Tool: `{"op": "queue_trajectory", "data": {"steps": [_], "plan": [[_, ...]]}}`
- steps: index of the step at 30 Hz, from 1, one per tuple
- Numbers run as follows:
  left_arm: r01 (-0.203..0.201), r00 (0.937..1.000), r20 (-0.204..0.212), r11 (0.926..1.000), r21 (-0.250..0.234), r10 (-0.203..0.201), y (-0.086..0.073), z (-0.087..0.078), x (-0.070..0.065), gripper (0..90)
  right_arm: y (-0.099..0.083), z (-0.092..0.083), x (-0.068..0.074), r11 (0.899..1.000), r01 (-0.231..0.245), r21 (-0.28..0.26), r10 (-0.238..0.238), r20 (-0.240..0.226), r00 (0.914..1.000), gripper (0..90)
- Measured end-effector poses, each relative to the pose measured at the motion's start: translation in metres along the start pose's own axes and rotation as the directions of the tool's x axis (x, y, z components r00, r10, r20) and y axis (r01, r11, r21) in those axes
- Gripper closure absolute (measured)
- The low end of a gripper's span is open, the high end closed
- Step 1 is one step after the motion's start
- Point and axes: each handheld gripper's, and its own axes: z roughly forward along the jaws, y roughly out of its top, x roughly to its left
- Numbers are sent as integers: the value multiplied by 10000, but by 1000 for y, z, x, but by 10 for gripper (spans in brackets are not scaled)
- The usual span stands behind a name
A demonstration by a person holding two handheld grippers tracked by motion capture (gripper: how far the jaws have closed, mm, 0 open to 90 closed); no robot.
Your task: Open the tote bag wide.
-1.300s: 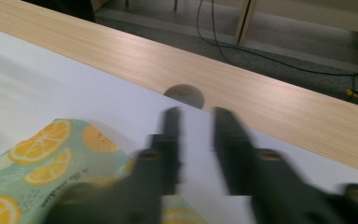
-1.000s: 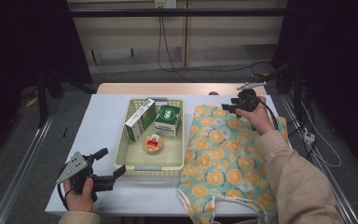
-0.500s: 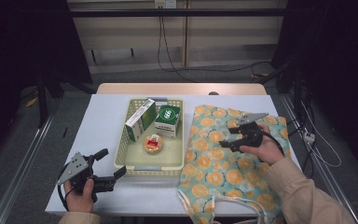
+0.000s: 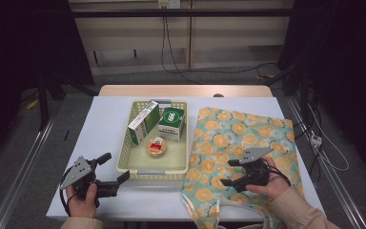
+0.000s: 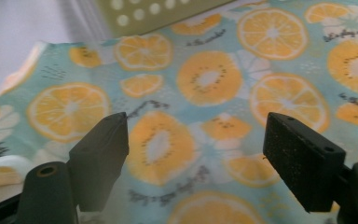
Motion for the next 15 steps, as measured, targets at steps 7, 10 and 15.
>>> {"op": "queue_trajectory", "data": {"steps": [7, 10, 15], "plan": [[-39, 10000, 49, 9999, 111, 39, 0, 2, -3, 36, -13, -7, 36, 9982, 595, -4, -593, -993, 9933, 252], [-44, 10000, 69, 9999, 125, 43, 0, 3, -3, 35, -19, -5, 46, 9958, 887, 223, -852, -1251, 9885, 294], [-94, 9999, 102, 9999, 140, 93, 0, 5, -4, 35, -22, 2, 50, 9871, 1461, 653, -1396, -949, 9857, 462]]}}
